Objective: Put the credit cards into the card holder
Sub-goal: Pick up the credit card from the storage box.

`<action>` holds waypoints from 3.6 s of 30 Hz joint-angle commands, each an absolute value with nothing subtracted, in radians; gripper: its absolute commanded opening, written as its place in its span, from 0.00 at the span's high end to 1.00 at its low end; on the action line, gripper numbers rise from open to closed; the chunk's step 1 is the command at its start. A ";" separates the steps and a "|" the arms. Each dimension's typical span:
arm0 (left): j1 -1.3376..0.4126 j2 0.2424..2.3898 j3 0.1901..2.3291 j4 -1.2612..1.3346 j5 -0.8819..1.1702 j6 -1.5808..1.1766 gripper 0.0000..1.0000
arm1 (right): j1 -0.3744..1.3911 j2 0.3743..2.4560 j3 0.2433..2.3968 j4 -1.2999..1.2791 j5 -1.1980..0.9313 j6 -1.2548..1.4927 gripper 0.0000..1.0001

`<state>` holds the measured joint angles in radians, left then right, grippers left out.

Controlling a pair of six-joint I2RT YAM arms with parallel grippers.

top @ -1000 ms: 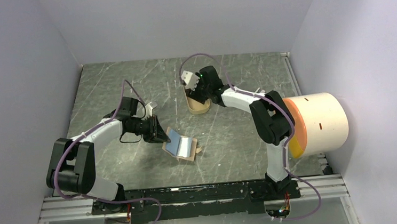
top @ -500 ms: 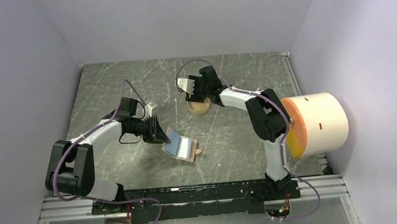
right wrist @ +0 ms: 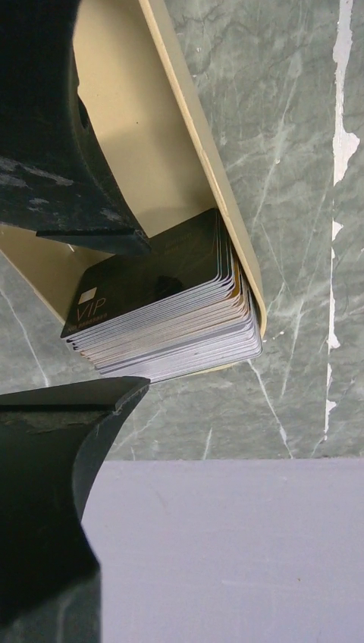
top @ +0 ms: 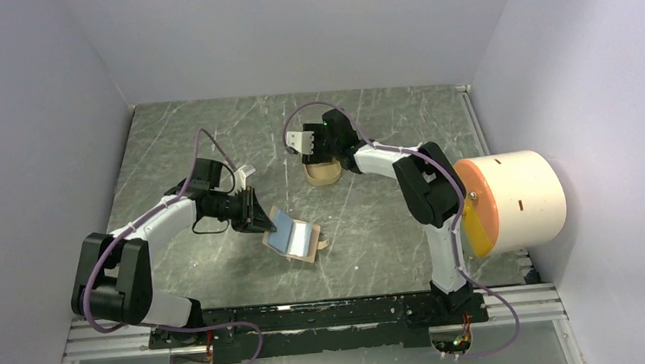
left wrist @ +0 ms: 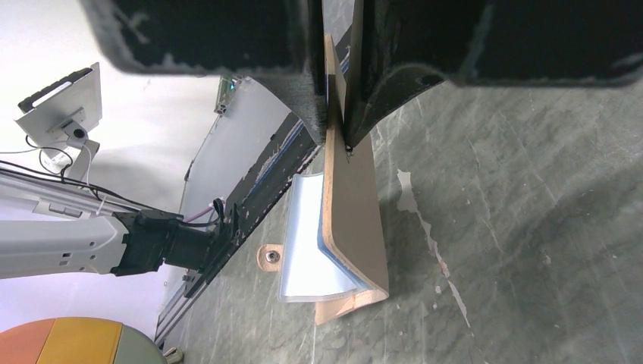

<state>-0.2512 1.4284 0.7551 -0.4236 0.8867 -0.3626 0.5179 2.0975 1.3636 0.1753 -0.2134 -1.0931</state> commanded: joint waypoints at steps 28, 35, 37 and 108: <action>-0.243 1.411 0.747 -0.424 0.902 -0.357 0.81 | 0.494 2.113 1.417 0.194 -0.176 -1.181 0.48; -0.244 1.416 0.749 -0.424 0.902 -0.357 0.81 | 0.488 2.103 1.417 0.182 -0.197 -1.172 0.54; -0.243 1.417 0.748 -0.426 0.901 -0.357 0.81 | 0.487 2.103 1.420 0.176 -0.199 -1.172 0.56; -0.244 1.430 0.744 -0.420 0.907 -0.357 0.80 | 0.442 2.125 1.606 -0.067 -0.290 -1.181 0.96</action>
